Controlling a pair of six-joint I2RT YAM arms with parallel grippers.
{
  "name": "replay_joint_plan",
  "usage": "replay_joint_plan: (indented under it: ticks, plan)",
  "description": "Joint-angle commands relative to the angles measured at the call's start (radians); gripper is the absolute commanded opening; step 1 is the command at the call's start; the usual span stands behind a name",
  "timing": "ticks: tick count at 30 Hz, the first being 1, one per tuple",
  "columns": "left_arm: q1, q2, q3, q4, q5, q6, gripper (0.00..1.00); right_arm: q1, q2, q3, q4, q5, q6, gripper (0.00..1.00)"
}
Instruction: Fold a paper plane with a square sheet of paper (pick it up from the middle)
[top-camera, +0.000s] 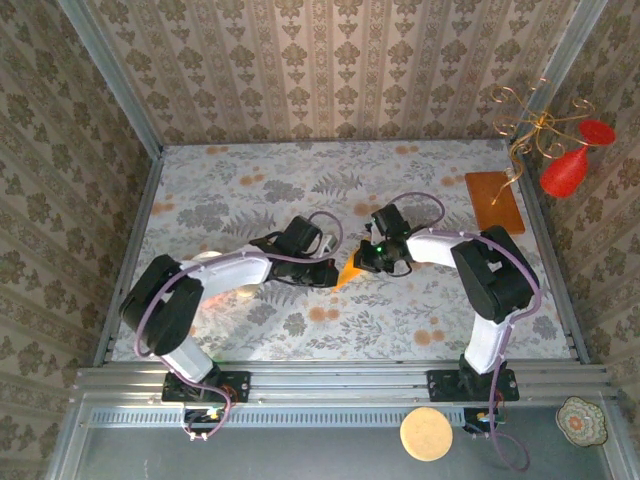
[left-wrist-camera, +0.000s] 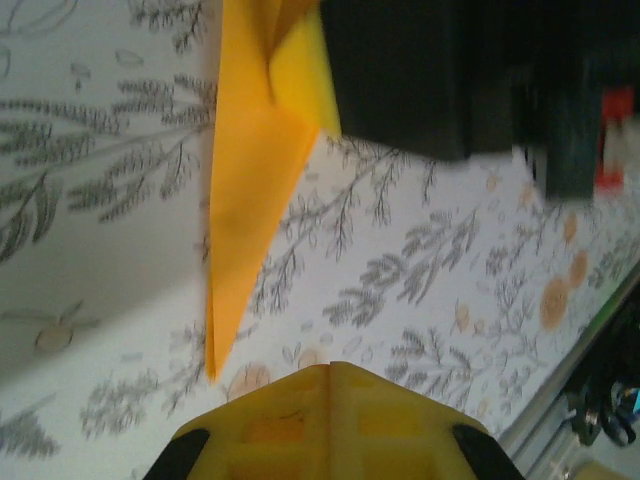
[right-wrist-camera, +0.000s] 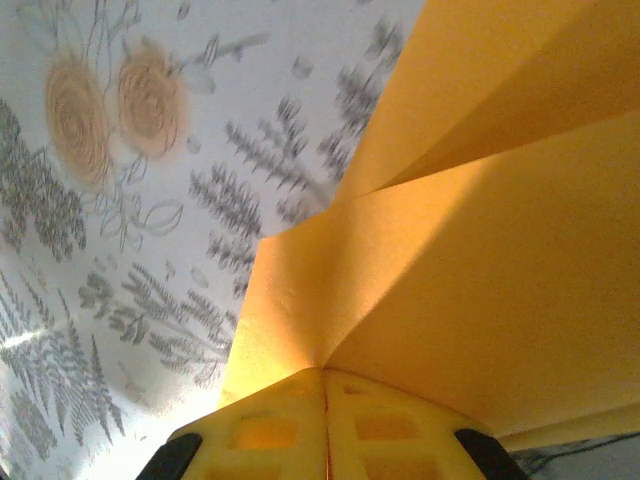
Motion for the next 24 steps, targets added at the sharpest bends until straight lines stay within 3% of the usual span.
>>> replay_joint_plan:
  ticks: [1, 6, 14, 20, 24]
  plan:
    - [0.005, 0.090, 0.043, 0.045, -0.028, -0.054, 0.00, 0.020, 0.008, -0.049, -0.077, 0.010, 0.040, 0.10]
    - [0.006, 0.179, 0.089, 0.089, -0.006, -0.077, 0.00, 0.020, 0.008, -0.030, -0.090, 0.013, 0.032, 0.10]
    - [0.005, 0.244, 0.088, 0.011, -0.030, -0.115, 0.00, 0.003, -0.018, -0.027, -0.070, 0.053, 0.018, 0.10]
    - [-0.002, 0.258, 0.073, -0.055, -0.051, -0.127, 0.00, -0.004, -0.062, 0.039, -0.138, 0.122, -0.016, 0.12]
    - [-0.004, 0.265, 0.079, -0.060, -0.049, -0.127, 0.00, -0.006, -0.089, 0.080, -0.198, 0.232, -0.044, 0.14]
